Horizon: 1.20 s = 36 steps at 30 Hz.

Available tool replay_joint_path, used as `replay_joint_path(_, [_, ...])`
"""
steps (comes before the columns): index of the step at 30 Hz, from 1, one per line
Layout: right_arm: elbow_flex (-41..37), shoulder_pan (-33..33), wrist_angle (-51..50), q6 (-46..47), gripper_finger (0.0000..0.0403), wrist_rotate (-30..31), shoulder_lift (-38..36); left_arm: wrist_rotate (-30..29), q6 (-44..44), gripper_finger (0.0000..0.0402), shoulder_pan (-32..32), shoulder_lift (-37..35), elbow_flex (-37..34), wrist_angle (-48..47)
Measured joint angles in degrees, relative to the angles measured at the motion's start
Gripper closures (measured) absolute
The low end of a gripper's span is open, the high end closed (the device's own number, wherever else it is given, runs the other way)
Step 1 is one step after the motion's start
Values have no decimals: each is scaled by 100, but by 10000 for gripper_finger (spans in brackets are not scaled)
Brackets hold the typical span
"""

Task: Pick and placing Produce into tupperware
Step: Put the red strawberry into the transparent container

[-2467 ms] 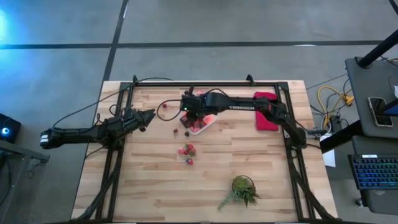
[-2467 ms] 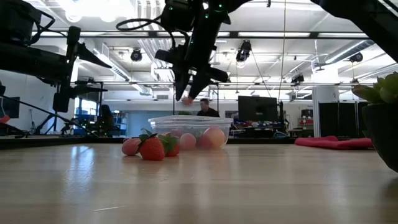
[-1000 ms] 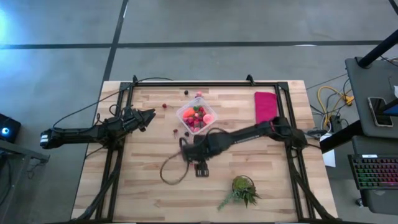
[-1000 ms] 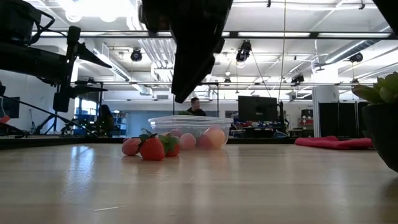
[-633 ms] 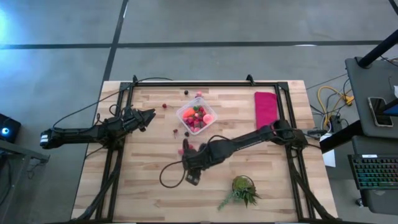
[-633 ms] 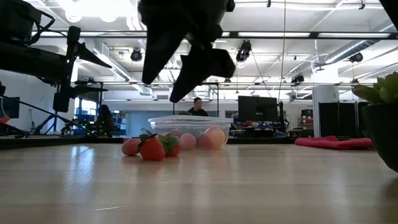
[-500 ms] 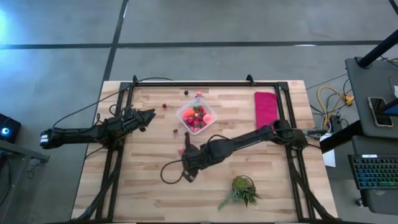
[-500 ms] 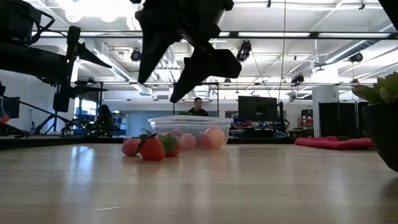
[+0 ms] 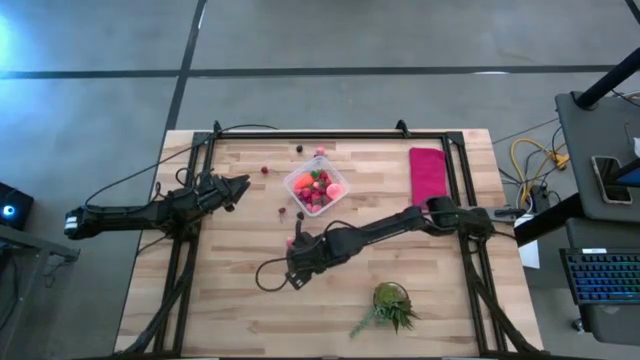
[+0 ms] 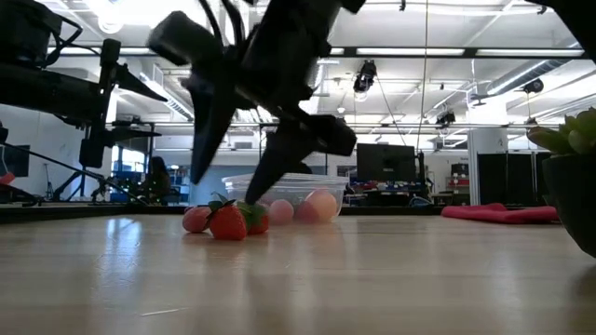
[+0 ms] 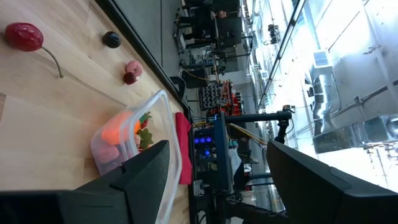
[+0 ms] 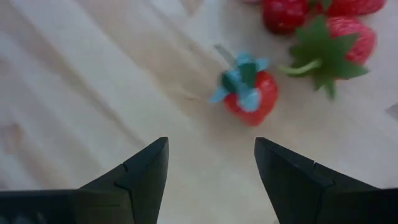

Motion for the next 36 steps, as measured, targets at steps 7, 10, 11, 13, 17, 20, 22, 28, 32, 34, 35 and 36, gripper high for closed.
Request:
replay_joint_path(7, [28,-80,-61,-189,172,540,0,-1,0,146,-1,1,0,-2])
replay_joint_path(10, [-30,-144,-143,-244,172,550,2,-2,0,146,0,0,0,3])
replay_joint_path(11, [-38,-158,-144,-264,172,543,4,-1,0,146,0,1,0,-3])
replay_joint_path(13, [-36,-188,-132,-307,172,541,2,-1,0,146,1,-7,0,2])
replay_joint_path(17, [-50,-226,-125,-428,172,522,46,-1,-2,146,-1,-3,0,2])
replay_joint_path(20, [-60,-255,-111,-561,172,435,165,-3,-1,146,1,-3,0,4])
replay_joint_path(22, [-69,-267,-113,-581,172,295,219,-1,0,146,0,-1,0,0])
replay_joint_path(28, [-60,-269,20,-564,172,290,291,-1,0,146,0,0,0,1])
replay_joint_path(32, [-58,-286,26,-635,172,320,282,-2,-1,146,0,-2,0,0])
replay_joint_path(34, [-58,-307,22,-715,172,324,282,-1,0,146,-1,0,0,1])
replay_joint_path(35, [-58,-322,24,-750,172,331,280,-1,0,146,-1,1,0,-2])
replay_joint_path(36, [-58,-338,21,-781,172,321,280,-1,0,146,0,-3,0,0])
